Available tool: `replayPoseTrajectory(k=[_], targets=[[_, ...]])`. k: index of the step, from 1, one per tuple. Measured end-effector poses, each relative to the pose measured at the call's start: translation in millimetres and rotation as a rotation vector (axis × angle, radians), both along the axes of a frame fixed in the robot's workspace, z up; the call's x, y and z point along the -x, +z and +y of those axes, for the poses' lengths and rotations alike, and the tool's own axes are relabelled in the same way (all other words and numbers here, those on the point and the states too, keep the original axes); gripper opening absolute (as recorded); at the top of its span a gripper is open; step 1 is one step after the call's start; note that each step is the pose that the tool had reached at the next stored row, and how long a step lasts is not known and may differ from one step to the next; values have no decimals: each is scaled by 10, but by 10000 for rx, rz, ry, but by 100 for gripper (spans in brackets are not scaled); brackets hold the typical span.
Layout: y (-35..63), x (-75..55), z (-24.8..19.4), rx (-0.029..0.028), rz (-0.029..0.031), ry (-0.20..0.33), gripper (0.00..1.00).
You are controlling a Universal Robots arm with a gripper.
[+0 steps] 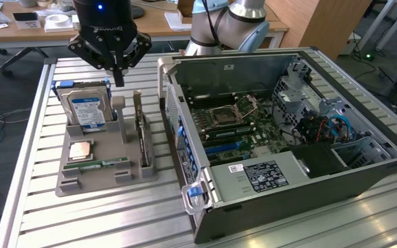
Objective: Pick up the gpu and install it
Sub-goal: 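Reach for the gpu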
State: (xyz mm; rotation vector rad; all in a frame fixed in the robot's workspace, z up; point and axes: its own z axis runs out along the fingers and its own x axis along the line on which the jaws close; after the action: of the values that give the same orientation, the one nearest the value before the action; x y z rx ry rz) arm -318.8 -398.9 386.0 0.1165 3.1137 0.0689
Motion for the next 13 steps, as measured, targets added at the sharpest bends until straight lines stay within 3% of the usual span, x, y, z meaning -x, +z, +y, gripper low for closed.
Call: replayPoseTrajectory(k=[13], targets=[[0, -151, 0, 1, 0, -1, 11]])
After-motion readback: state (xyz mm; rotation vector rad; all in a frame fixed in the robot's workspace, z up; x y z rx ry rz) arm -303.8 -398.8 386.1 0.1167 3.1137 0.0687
